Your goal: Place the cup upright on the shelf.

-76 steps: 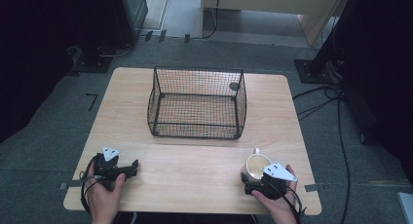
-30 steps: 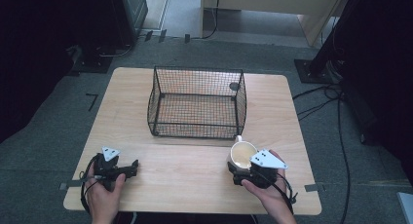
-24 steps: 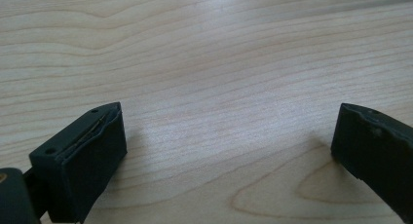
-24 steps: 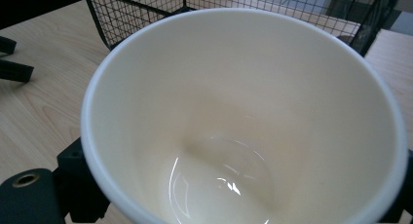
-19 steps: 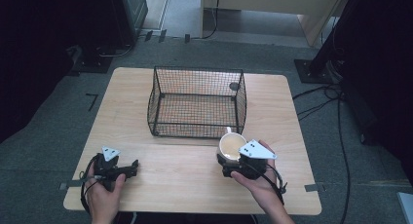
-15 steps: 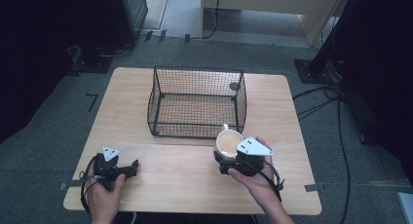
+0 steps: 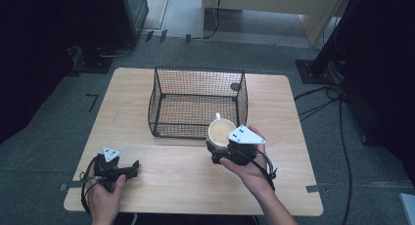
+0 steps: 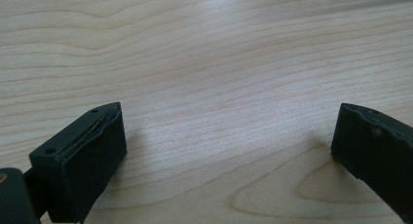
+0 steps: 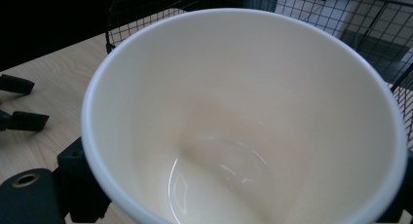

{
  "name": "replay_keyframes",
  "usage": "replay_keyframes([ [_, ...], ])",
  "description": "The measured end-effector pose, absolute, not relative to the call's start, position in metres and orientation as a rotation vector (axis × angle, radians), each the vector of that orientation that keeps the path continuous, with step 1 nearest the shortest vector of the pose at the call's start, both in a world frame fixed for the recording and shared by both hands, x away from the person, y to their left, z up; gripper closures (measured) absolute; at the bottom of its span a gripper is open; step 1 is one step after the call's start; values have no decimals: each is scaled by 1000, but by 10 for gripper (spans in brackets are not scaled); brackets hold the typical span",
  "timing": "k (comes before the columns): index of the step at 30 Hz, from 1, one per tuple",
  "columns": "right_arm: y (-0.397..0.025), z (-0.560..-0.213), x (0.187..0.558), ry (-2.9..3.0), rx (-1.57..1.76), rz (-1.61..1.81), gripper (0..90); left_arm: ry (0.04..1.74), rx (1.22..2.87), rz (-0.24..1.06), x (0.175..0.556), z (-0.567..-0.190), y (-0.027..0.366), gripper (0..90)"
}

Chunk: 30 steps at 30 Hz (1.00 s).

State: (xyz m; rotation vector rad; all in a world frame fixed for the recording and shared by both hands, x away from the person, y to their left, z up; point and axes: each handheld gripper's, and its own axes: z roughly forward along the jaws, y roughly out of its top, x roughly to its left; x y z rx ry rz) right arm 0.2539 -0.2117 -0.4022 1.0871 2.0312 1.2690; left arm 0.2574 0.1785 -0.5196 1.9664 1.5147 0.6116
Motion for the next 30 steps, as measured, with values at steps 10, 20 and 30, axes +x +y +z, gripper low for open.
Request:
replay_keyframes([
  [10,-202,-393,276,2004,1086,1280,93,1511,1969,609,257,-520,178,0],
  [20,-197,-389,302,1967,1103,1272,92,1508,1971,608,257,-519,178,0],
  [30,-188,-388,327,1955,1104,1256,92,1508,1970,609,257,-520,178,0],
])
